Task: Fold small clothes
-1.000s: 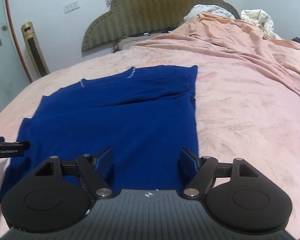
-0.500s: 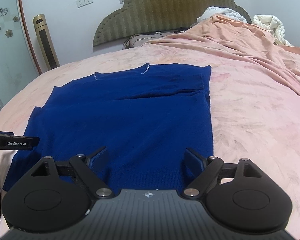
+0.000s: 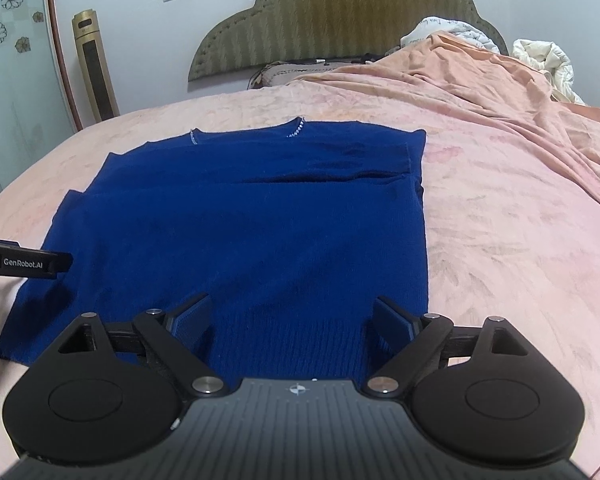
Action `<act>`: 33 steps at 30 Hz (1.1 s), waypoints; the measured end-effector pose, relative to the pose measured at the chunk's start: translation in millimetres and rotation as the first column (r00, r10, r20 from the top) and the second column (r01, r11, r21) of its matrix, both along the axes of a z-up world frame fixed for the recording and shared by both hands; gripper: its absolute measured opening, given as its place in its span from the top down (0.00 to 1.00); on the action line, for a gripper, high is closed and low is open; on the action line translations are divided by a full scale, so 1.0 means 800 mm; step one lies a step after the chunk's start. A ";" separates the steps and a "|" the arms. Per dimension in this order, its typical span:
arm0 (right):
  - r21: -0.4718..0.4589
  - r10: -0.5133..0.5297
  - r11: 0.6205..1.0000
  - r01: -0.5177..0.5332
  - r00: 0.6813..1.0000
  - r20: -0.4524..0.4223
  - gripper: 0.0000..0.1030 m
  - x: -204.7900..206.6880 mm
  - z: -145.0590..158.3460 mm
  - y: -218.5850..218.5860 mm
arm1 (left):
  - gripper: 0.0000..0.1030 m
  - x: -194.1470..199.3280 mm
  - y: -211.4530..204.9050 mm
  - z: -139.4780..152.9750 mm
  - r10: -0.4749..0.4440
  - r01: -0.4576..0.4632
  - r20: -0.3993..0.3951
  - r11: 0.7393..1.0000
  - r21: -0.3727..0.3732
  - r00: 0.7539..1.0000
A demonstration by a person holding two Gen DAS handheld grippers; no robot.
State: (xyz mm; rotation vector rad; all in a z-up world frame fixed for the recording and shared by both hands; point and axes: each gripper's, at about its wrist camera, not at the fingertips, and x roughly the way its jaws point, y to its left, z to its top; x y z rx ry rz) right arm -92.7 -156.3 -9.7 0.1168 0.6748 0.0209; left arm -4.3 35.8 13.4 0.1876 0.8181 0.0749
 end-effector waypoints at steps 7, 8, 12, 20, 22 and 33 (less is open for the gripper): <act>-0.003 0.008 1.000 -0.008 1.000 -0.005 0.12 -0.004 -0.002 0.002 | 0.17 -0.003 0.000 0.002 -0.008 0.008 0.010 1.000 -0.014 1.000; -0.003 0.010 1.000 -0.010 1.000 -0.001 0.12 -0.004 -0.001 0.003 | 0.17 -0.004 0.000 0.002 -0.009 0.010 0.010 1.000 -0.017 1.000; 0.007 0.012 1.000 -0.013 1.000 0.009 0.08 -0.006 0.003 0.003 | 0.17 -0.006 -0.002 0.002 -0.010 0.011 0.009 1.000 -0.018 1.000; -0.005 -0.005 1.000 0.005 1.000 0.005 0.04 -0.007 0.002 0.003 | 0.17 -0.020 0.000 0.008 -0.034 0.036 0.023 0.996 -0.085 0.999; -0.009 -0.013 1.000 0.013 1.000 0.002 0.04 -0.007 0.001 0.002 | 0.17 -0.024 0.000 0.008 -0.044 0.046 0.023 0.995 -0.087 0.999; -0.012 -0.008 1.000 0.008 1.000 0.000 0.04 -0.008 0.000 0.002 | 0.17 -0.042 0.005 0.003 -0.033 0.030 -0.024 0.991 -0.129 0.999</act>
